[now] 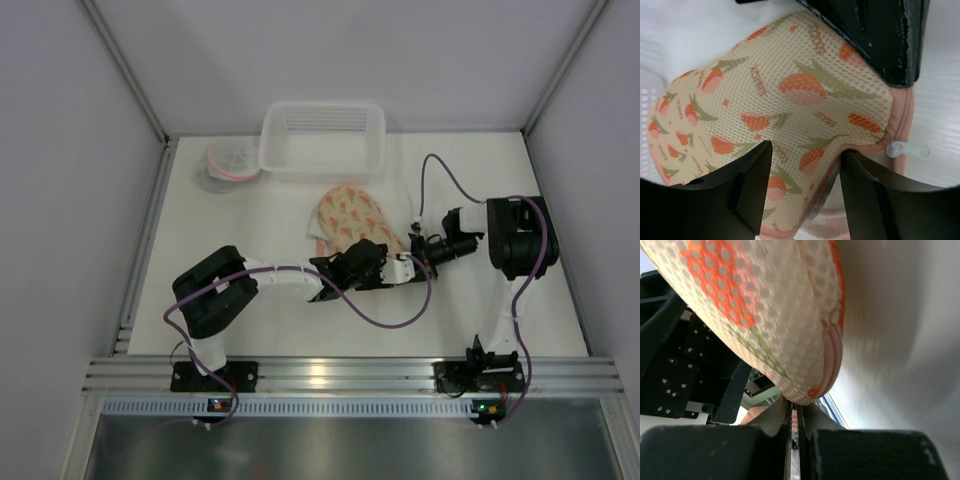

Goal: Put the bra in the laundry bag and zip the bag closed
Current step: Zip the zipper on the laundry bag.

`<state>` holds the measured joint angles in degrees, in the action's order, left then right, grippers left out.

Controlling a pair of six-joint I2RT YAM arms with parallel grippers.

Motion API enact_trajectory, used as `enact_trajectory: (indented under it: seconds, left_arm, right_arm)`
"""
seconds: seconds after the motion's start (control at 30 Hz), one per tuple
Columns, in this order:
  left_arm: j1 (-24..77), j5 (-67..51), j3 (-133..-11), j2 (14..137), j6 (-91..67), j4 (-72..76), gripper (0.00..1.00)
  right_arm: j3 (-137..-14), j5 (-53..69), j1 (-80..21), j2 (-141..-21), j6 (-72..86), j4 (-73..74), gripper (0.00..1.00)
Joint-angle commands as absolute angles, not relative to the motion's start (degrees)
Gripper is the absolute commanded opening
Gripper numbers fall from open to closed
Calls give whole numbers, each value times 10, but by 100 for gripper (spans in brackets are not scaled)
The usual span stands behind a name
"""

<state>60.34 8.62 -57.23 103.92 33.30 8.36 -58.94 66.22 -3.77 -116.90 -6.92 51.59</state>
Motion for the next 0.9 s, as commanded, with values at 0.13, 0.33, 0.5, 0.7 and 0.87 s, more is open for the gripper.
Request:
enact_trajectory:
  seconds: [0.13, 0.33, 0.5, 0.7, 0.87]
  left_arm:
    - [615, 89, -543, 995, 366, 110, 64]
    - [615, 4, -511, 924, 365, 5, 67]
    - [608, -24, -531, 892, 336, -101, 65]
    - [595, -153, -524, 820, 416, -176, 58]
    - [594, -211, -566, 864, 488, -204, 53]
  right_arm:
    - [-609, 683, -53, -1177, -88, 538, 0]
    - [-602, 688, -52, -1171, -66, 512, 0]
    - [-604, 691, -52, -1173, -66, 512, 0]
    - [-613, 695, -52, -1189, -78, 524, 0]
    - [-619, 703, -53, -1194, -77, 526, 0]
